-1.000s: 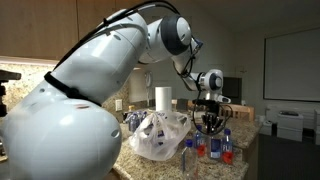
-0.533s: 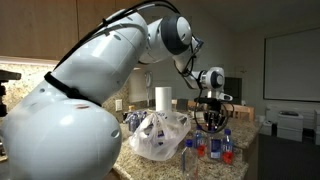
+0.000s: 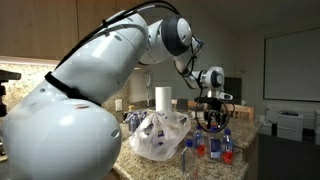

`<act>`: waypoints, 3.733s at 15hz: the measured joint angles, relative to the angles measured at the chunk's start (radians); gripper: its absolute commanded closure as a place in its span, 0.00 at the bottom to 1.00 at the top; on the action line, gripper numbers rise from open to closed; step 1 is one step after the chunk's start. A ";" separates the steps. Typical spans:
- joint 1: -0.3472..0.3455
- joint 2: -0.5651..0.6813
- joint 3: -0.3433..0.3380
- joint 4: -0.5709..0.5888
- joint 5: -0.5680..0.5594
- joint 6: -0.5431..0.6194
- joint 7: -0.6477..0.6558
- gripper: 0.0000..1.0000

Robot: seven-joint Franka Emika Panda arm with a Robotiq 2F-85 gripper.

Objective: Place five empty water bottles inside the clear plastic bag

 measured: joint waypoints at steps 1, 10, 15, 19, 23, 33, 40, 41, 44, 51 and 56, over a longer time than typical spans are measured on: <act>0.000 0.003 0.000 0.003 -0.003 0.000 0.000 0.69; 0.000 0.013 0.000 0.031 -0.007 0.000 0.000 0.86; -0.007 -0.092 0.022 -0.004 -0.002 -0.031 -0.066 0.86; -0.019 -0.295 0.058 -0.123 0.030 -0.035 -0.173 0.86; -0.019 -0.513 0.083 -0.266 0.138 -0.043 -0.215 0.86; 0.036 -0.529 0.167 -0.368 0.411 -0.123 -0.180 0.86; 0.043 -0.267 0.205 -0.256 0.492 -0.173 -0.096 0.86; 0.050 -0.230 0.214 -0.234 0.499 -0.193 -0.093 0.40; 0.073 -0.126 0.231 -0.175 0.512 -0.236 -0.059 0.28; 0.055 -0.172 0.213 -0.203 0.629 -0.140 -0.069 0.00; 0.047 -0.404 0.183 -0.376 0.653 0.012 -0.102 0.00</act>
